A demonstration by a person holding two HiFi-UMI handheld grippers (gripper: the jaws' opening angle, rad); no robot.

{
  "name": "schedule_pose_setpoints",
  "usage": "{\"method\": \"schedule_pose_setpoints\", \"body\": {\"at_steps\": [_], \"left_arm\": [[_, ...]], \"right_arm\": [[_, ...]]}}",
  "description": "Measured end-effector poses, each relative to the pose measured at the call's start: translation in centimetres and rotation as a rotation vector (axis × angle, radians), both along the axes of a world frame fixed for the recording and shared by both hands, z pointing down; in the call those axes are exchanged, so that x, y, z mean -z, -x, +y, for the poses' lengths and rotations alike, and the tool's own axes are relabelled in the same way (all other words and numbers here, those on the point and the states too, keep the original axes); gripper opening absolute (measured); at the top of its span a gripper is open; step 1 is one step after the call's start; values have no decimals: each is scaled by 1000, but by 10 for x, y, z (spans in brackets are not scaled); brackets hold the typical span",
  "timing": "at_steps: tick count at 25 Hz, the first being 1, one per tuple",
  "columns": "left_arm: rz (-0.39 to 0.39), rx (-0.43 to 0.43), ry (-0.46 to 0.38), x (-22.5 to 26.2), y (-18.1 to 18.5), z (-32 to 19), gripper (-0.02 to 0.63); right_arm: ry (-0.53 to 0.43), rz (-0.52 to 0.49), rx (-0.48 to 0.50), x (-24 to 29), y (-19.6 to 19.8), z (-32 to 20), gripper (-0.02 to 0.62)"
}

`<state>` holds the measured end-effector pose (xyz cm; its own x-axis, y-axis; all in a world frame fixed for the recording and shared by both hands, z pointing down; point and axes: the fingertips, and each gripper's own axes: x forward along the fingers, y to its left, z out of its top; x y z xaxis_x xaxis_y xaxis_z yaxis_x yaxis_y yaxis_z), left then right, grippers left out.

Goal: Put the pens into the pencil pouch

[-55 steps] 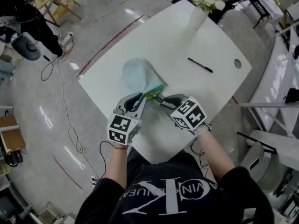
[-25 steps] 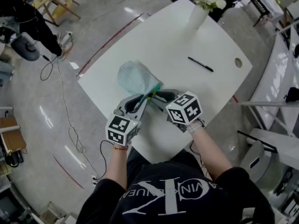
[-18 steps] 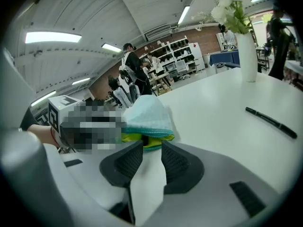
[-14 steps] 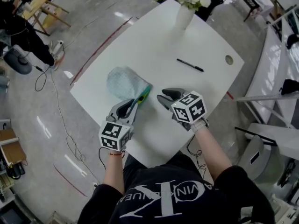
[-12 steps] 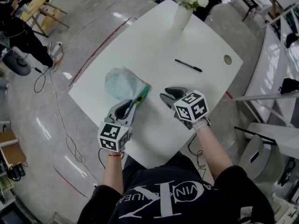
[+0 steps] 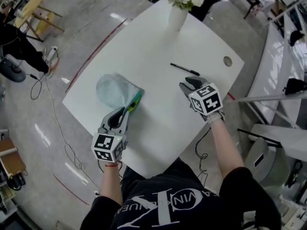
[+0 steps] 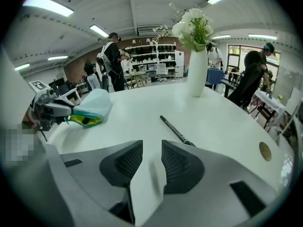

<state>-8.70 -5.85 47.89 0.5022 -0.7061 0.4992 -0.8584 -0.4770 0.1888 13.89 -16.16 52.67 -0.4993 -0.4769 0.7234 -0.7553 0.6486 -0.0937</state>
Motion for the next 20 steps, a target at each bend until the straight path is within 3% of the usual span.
{"method": "schedule_pose_setpoints", "body": {"at_steps": [9,15,20], "left_arm": [[-28,65,19,-4,8,11,49],[-33,85,12,-4,9,11,51],[-36,90,12,-4,10,13,51]], "right_arm": [[-61,152,-43,-15,-59,-47,135],[1,112,-35,-23,-62,-51,119],[-5,117,-2,-24,-57,-48,74]]}}
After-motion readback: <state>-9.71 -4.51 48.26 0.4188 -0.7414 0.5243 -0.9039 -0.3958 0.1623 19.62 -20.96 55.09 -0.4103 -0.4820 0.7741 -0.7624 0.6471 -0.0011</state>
